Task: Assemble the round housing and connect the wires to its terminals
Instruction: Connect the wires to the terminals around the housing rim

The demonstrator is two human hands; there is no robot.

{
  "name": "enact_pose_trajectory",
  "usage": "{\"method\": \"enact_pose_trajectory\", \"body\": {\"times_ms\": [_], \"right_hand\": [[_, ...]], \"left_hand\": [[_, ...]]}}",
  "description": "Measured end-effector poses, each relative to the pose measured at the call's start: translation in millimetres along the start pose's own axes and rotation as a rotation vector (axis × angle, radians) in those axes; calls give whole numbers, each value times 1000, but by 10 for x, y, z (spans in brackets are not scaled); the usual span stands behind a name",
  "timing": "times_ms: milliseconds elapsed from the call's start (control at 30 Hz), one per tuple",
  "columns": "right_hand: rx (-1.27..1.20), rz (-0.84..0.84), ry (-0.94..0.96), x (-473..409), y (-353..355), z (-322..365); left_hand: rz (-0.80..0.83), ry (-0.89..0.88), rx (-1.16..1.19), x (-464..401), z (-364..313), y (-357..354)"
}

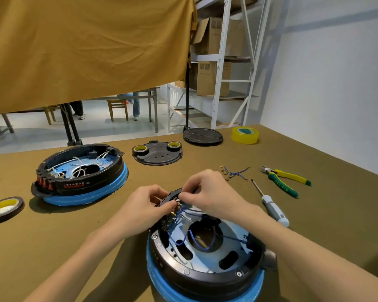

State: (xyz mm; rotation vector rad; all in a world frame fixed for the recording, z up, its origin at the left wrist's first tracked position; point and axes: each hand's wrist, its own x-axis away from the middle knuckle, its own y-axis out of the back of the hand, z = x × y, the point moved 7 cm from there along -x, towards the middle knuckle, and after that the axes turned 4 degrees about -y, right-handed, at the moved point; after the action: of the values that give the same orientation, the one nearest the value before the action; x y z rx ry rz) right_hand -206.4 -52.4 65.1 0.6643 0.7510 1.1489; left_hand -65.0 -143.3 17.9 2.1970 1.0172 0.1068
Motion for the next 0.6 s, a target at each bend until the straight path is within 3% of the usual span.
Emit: {"method": "enact_pose_trajectory", "body": {"times_ms": [100, 167, 267, 333, 500, 600], "right_hand": [[-39, -174, -59, -224, 413, -286], [-33, -248, -195, -373, 591, -654], [107, -94, -404, -512, 454, -1172], [238, 20, -445, -533, 273, -1342], [339, -8, -450, -566, 268, -1424], [266, -2, -432, -590, 331, -1420]], "left_hand": [[72, -16, 17, -11, 28, 74], [98, -18, 34, -14, 42, 101], [111, -33, 48, -16, 51, 114], [120, -29, 53, -21, 62, 128], [150, -31, 55, -10, 90, 151], [168, -44, 64, -17, 99, 160]]}}
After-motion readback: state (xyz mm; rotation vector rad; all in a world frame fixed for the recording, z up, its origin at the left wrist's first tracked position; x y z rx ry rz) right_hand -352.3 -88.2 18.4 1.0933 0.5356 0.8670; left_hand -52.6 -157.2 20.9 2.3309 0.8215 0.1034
